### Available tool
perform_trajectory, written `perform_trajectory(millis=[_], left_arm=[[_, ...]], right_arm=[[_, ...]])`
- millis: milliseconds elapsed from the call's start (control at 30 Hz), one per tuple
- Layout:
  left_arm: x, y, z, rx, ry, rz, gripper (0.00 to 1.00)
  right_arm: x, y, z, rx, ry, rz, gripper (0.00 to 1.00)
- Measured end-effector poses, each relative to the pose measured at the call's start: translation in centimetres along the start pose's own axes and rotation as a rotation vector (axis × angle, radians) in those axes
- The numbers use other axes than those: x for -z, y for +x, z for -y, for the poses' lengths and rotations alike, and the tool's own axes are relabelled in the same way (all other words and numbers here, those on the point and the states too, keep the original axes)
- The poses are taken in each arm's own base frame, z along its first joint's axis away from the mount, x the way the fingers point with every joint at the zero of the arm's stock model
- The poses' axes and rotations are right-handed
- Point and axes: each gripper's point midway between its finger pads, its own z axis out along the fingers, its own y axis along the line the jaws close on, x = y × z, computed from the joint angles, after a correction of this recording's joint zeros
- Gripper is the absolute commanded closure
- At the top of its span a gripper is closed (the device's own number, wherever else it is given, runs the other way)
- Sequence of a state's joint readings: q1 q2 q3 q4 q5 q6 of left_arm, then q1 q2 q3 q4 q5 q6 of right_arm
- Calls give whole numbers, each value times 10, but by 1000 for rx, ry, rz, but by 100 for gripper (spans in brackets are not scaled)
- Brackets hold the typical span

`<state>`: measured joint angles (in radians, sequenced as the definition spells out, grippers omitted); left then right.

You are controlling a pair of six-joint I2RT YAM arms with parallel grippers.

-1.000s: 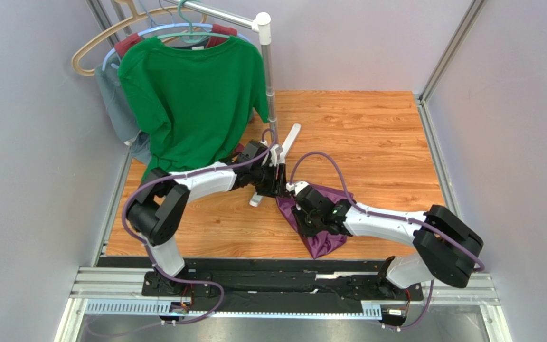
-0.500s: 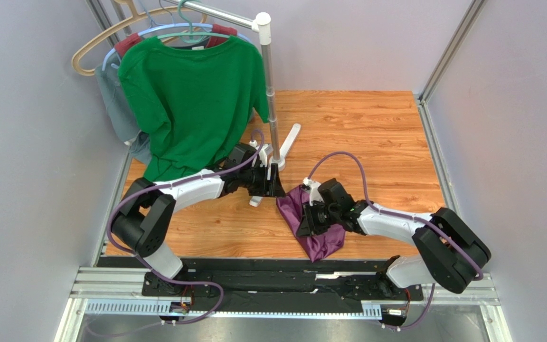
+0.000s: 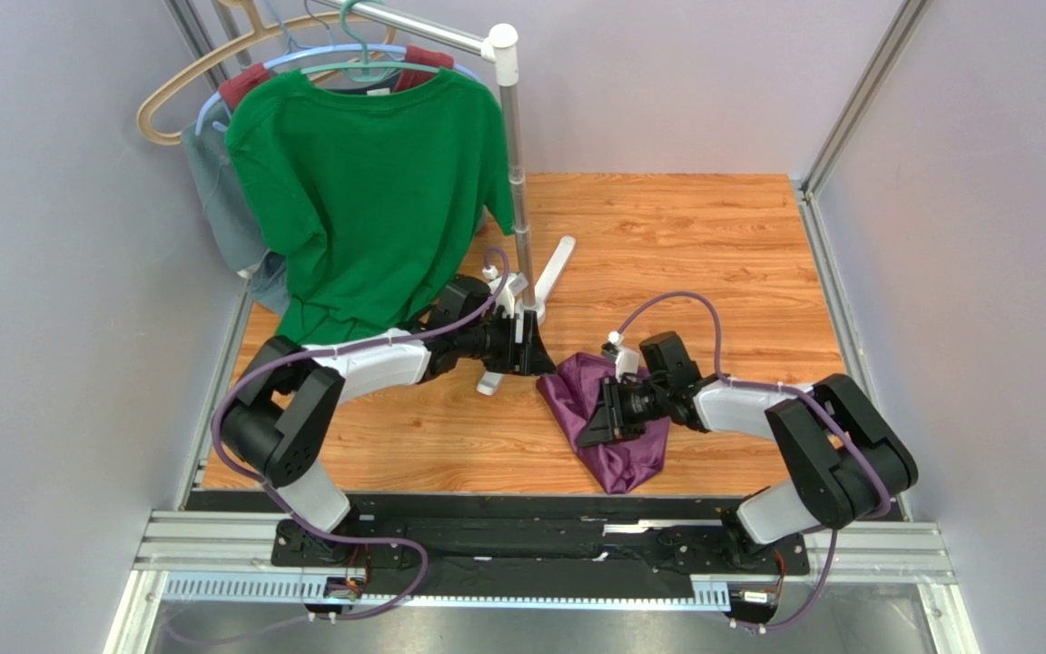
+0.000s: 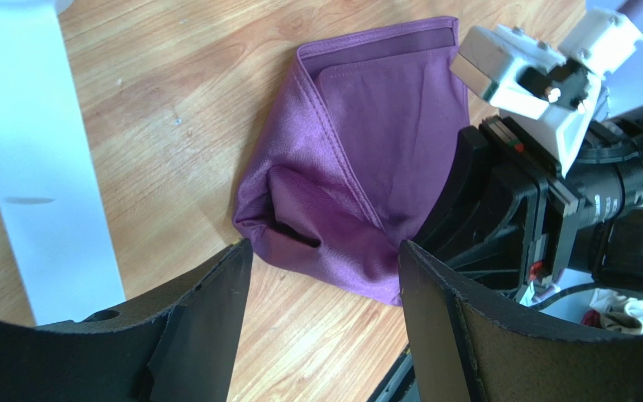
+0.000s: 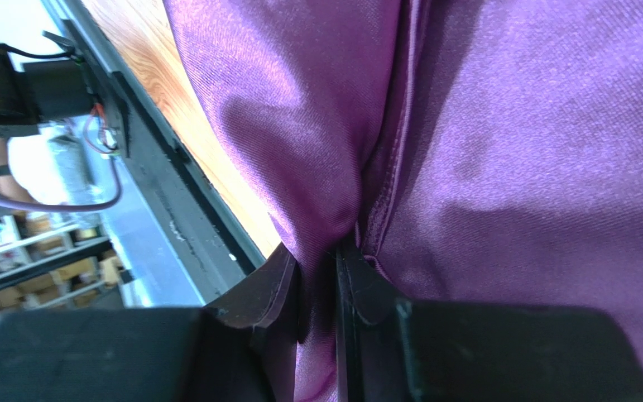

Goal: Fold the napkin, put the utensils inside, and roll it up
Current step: Roll the napkin with the utensil

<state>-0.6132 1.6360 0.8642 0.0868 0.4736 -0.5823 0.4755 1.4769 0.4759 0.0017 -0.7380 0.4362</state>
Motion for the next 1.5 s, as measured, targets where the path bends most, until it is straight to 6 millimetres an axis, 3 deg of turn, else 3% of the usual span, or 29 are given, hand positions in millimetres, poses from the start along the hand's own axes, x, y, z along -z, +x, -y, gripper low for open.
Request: perform_trajectory(millis=[333,733,1033,1133,1367,1500], left_arm=[[-16,4,2,-8,80,1,36],[-33,10,-1,8,133,-12,67],[-50,23,-9,38,128,-56,80],[-54,23,-10,41,100,-72,80],[-63,23,-12,21,25,-121,82],[-63,23,-15,20,-8,-140,83]], right_arm=[[2,-2,4,-85,-72,-29,94],[2,-3,5,-127,-102,-49,94],[2,-3,4,-133,-105,-51,93],[2,-3,5,-133,-105,-51,87],[6,-6,7,-137,-48,-45,52],[18,-18,3,-91,28,-9,41]])
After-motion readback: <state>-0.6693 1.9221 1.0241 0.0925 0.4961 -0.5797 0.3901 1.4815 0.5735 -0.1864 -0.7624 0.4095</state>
